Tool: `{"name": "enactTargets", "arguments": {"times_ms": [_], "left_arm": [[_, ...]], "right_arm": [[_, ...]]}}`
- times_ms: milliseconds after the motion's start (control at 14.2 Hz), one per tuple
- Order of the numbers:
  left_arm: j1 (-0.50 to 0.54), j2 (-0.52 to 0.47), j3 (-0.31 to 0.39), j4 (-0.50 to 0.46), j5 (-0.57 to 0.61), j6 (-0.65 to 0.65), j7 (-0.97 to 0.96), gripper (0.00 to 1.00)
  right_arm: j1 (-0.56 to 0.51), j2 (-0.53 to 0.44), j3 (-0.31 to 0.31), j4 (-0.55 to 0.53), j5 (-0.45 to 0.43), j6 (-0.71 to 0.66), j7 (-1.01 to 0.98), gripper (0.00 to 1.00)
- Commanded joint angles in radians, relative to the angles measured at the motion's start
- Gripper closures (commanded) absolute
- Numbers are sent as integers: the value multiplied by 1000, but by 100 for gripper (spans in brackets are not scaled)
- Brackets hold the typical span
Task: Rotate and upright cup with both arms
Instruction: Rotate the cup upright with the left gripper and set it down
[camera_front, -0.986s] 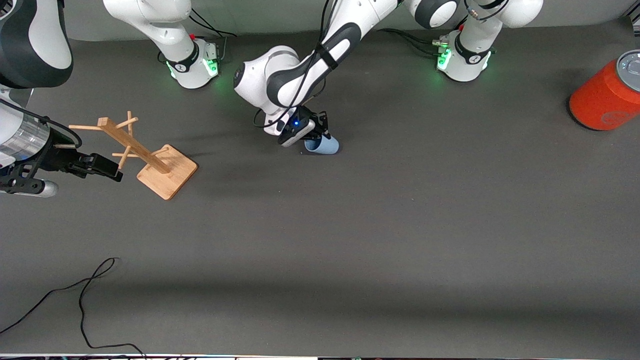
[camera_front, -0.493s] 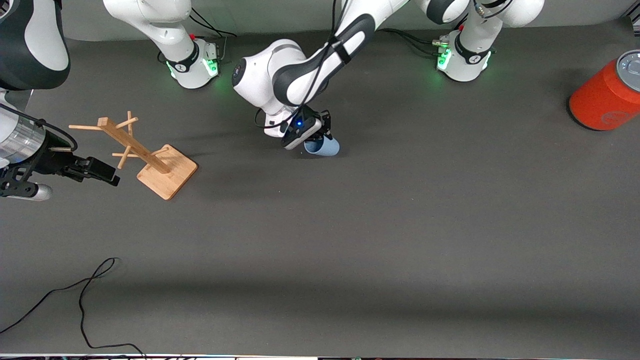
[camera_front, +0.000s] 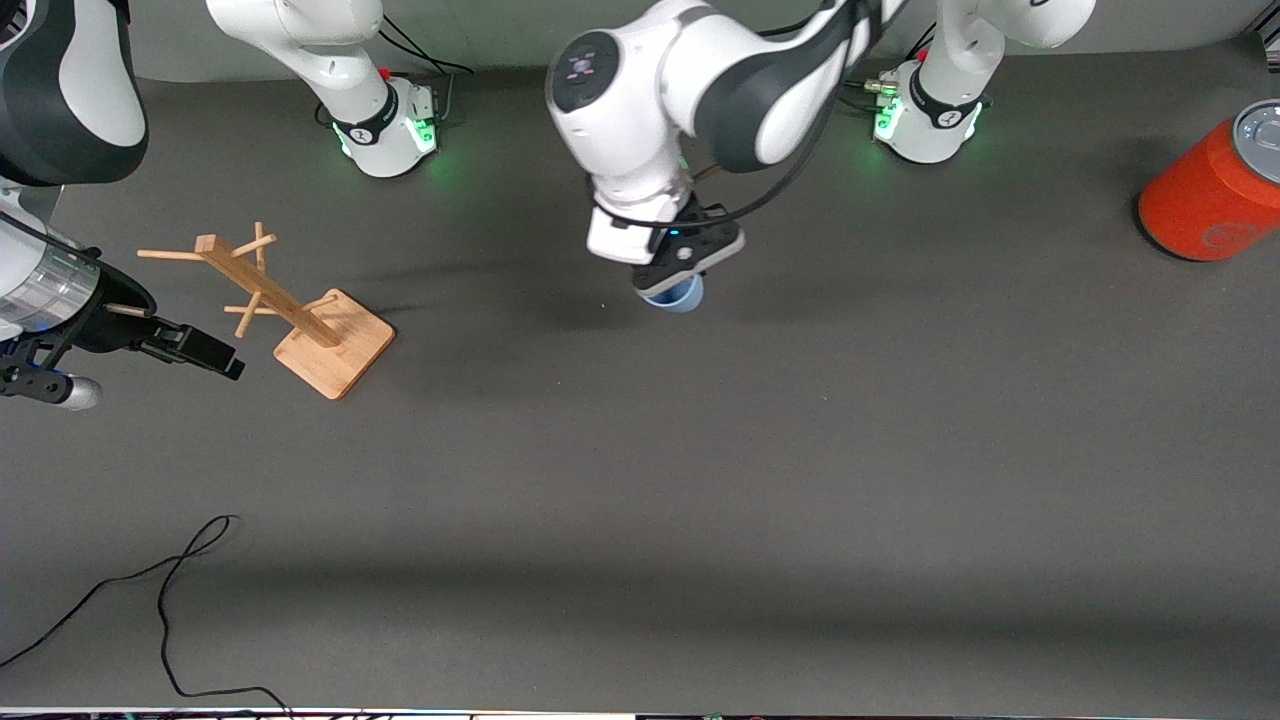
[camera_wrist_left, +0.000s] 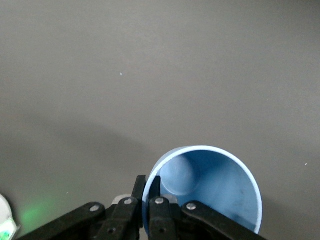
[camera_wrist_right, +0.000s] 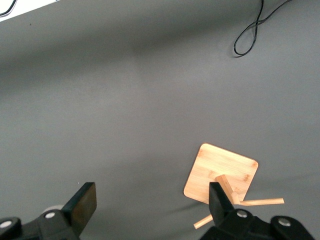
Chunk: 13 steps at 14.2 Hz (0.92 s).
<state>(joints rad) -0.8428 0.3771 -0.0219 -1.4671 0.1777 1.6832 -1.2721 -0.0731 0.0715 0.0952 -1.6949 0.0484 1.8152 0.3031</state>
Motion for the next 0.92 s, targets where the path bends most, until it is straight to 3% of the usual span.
{"name": "enactTargets", "arguments": {"times_ms": [0, 141, 352, 845], "left_arm": [[40, -165, -6, -403, -42, 307, 42, 100], [65, -147, -6, -514, -90, 488, 91, 100], [90, -46, -4, -539, -167, 628, 178, 100], [122, 46, -6, -515, -168, 717, 220, 100]], "right_arm": [[19, 20, 9, 23, -92, 31, 28, 0], [35, 20, 6, 27, -97, 36, 30, 0], [32, 22, -3, 24, -91, 35, 30, 0], [38, 20, -2, 27, -96, 39, 30, 0]]}}
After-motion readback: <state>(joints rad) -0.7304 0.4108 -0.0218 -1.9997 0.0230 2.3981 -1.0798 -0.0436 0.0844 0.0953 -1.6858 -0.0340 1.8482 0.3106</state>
